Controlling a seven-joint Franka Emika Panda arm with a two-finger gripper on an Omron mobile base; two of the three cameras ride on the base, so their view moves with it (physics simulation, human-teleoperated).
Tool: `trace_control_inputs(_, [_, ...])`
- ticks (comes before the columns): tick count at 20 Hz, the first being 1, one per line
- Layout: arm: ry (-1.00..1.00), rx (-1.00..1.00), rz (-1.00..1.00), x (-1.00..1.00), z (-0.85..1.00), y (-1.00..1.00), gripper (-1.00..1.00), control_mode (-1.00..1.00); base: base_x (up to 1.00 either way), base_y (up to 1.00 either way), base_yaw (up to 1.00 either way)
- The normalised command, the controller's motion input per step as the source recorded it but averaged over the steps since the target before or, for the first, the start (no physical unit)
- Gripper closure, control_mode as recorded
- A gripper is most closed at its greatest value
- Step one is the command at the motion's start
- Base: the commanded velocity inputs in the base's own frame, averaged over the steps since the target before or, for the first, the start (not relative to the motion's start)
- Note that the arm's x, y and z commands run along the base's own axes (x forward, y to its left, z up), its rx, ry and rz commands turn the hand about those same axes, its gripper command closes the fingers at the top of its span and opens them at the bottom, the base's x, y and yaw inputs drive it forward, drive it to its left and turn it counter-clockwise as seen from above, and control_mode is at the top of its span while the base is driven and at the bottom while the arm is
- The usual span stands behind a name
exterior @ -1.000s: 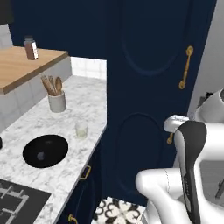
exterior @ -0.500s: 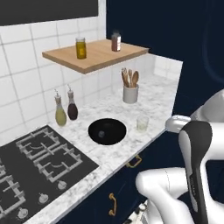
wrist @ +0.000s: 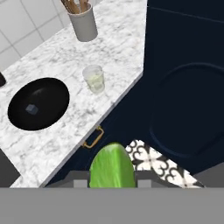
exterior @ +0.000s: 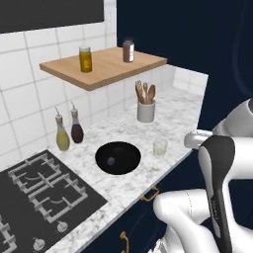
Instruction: Grab a lemon wedge from the fridge and one ice cube from the ice bowl, and put them in the glass of lemonade.
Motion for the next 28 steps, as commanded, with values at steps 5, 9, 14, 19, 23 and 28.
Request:
trace_control_inputs(5, [0.0,0.0,0.0,0.0,0.0,0.0,1.0,1.0,0.94,-0.21,-0.06])
trace_control_inputs(9, [0.0,0.0,0.0,0.0,0.0,0.0,1.0,1.0,0.44,0.0,0.0])
trace_control_inputs(14, [0.0,0.0,0.0,0.0,0.0,0.0,1.0,1.0,0.08,0.04,0.0])
trace_control_inputs(19, [0.0,0.0,0.11,0.4,-0.04,0.11,1.0,-1.0,0.11,0.03,0.06])
trace_control_inputs(23, [0.01,0.0,0.25,1.0,-0.1,0.38,1.0,-1.0,0.0,0.0,0.0])
trace_control_inputs(28, [0.1,0.0,0.22,0.87,-0.26,0.15,1.0,-1.0,0.0,0.0,0.0])
